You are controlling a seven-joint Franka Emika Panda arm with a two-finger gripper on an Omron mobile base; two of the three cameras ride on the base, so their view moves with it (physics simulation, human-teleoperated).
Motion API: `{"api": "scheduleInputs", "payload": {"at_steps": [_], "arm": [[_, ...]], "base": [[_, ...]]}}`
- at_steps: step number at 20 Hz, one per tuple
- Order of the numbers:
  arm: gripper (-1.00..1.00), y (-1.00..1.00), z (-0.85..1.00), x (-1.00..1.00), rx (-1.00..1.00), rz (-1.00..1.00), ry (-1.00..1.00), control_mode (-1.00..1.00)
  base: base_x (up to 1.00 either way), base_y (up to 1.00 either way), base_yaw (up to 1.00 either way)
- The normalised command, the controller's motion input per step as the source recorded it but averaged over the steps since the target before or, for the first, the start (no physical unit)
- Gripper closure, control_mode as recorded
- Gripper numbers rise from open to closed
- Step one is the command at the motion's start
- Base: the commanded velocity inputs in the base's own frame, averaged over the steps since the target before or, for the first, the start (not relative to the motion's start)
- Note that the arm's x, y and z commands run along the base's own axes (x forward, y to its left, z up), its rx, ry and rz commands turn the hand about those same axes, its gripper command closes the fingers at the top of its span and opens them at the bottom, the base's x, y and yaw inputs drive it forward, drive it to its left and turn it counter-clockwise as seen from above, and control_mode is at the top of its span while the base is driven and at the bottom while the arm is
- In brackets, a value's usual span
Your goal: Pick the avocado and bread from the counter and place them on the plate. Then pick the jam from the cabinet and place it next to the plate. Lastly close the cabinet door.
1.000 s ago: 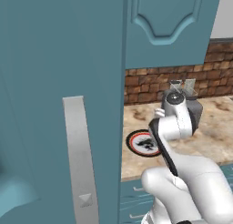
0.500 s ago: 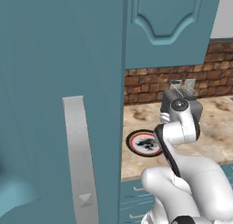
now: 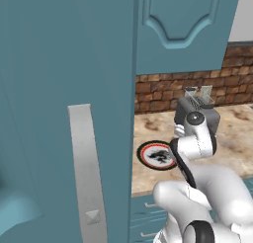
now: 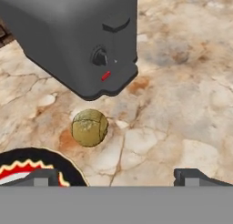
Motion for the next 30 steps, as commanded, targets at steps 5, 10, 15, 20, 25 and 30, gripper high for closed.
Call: {"api": "scheduleInputs", "payload": {"at_steps": [5, 10, 15, 20, 25, 30], "arm": [[-1.0, -0.01, -0.2, 0.22, 0.0, 0.0, 0.0, -1.0], [-1.0, 0.0, -0.22, 0.24, 0.0, 0.0, 0.0, -1.0], [-1.0, 0.0, -0.25, 0.21, 0.0, 0.0, 0.0, -1.0], [-1.0, 0.0, -0.25, 0.2, 0.0, 0.0, 0.0, -1.0], [-1.0, -0.03, -0.26, 0.17, 0.0, 0.0, 0.0, -1.0], [-1.0, -0.09, -0.25, 0.13, 0.0, 0.0, 0.0, -1.0]], "base": [[0.0, 0.0, 0.0], [0.0, 0.0, 0.0], [0.0, 0.0, 0.0], [0.0, 0.0, 0.0], [0.0, 0.0, 0.0], [0.0, 0.0, 0.0]]}}
